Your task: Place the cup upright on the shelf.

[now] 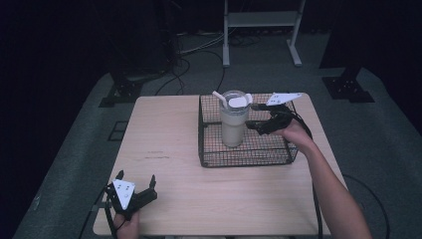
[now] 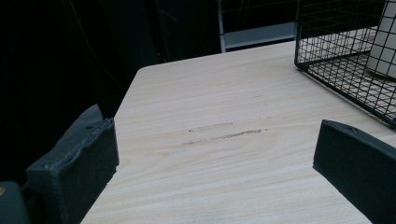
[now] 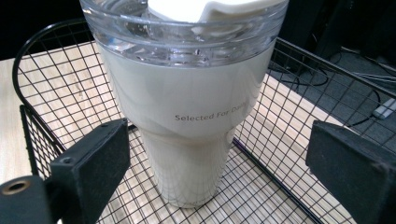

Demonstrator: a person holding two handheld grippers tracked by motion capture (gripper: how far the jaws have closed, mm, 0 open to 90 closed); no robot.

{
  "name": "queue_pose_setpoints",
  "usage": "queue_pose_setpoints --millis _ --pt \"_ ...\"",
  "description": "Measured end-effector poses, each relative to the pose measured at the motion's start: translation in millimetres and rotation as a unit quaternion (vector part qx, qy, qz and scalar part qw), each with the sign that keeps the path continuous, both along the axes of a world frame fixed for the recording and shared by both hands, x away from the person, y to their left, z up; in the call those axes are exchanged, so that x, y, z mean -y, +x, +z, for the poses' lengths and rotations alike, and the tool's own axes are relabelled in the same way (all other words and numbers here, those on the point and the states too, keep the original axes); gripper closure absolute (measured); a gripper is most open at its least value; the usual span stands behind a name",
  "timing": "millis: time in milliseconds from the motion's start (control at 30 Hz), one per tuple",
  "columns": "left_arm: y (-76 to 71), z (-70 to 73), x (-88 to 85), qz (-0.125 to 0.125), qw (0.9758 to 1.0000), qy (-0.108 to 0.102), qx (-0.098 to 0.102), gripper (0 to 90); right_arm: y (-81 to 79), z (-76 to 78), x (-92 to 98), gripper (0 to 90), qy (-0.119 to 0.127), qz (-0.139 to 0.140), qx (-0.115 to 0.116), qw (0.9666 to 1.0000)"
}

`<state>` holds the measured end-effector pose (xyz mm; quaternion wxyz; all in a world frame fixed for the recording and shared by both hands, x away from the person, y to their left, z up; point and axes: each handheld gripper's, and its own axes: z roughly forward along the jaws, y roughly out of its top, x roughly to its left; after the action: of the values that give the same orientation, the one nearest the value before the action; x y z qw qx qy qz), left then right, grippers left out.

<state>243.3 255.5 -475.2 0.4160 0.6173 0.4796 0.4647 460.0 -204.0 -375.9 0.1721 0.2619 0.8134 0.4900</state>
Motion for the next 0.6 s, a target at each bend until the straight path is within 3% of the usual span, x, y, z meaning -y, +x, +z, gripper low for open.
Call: queue_pose_setpoints --millis 600 --pt "-0.2 -0.2 0.0 -0.001 1.0000 0.001 0.000 0.0 -18.9 15.6 12.0 5.7 0.002 -0.010 0.001 0.9999"
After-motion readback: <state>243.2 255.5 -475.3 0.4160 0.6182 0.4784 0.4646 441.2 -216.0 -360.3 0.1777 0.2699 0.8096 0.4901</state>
